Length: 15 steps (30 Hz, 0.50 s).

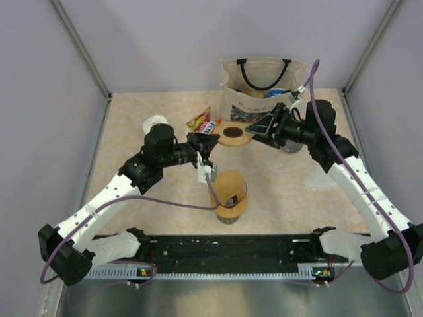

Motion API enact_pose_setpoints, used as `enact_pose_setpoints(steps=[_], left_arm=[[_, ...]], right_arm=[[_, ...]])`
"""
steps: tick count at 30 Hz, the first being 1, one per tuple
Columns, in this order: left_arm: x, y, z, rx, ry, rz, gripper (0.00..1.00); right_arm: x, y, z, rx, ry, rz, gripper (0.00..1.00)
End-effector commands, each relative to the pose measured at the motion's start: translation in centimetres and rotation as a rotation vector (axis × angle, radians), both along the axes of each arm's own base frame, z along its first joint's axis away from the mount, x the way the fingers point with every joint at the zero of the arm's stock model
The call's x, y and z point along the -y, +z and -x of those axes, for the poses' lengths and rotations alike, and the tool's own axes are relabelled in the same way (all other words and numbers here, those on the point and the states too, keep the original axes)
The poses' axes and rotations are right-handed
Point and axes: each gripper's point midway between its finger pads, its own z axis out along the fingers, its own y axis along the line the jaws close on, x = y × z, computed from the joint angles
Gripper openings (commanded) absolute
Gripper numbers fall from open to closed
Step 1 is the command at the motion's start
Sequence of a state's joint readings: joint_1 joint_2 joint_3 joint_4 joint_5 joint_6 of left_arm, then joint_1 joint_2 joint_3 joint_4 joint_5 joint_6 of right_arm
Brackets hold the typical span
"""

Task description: Place the coffee filter in the dripper

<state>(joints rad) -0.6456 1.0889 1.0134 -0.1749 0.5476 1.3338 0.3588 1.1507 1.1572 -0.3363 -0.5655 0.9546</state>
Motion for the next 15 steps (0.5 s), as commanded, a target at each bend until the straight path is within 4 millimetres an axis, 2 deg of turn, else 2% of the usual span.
enact_pose_setpoints(steps=[1, 5, 7, 15], left_arm=[[0.5, 4.7, -0.6, 0.138, 0.015, 0.088, 0.0], [0.7, 4.4, -0.6, 0.136, 0.008, 0.081, 0.0], [1.0, 4.2, -0.3, 0.138, -0.004, 0.075, 0.0], [1.2, 4.1, -0.4, 0.149, 0.008, 0.078, 0.0]], right_arm=[[-0.2, -0.6, -0.1, -0.018, -0.002, -0.024, 0.63], [-0.4, -0.9, -0.4, -0.019, -0.011, -0.055, 0.59], [-0.5, -0.3, -0.8, 0.006, -0.018, -0.09, 0.52], [-1.1, 1.1, -1.6, 0.024, -0.037, -0.199, 0.41]])
